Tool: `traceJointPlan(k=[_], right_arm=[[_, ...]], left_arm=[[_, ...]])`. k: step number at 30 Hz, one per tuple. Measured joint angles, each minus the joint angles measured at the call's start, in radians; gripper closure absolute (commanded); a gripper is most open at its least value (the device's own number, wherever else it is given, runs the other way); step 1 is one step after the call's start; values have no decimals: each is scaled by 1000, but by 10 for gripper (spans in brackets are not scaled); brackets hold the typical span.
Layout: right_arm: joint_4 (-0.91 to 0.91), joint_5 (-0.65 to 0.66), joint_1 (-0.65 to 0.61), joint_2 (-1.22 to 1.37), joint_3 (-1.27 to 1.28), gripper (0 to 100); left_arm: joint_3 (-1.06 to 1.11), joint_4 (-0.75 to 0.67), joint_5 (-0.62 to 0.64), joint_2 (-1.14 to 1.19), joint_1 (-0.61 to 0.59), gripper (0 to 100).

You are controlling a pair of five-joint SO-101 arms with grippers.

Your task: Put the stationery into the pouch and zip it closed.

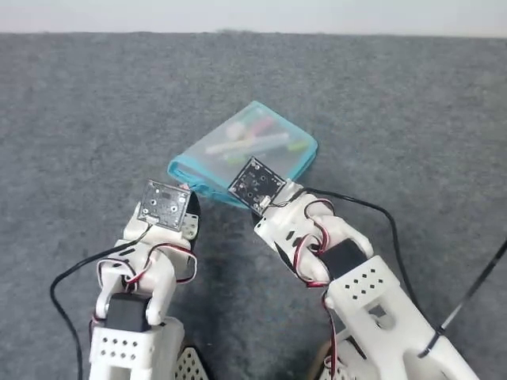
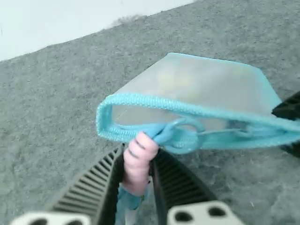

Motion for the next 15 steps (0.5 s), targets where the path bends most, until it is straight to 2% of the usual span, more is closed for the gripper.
traceJointPlan(k=[5,9,15], right_arm=[[0,12,2,0,-5,992],[34,12,51,23,44,992],[34,15,55,23,44,991]], left_arm=[[0,-8,-34,0,-60,990],[-3,-20,-34,-6,-157,990],[2,-25,-34,-3,-181,990]])
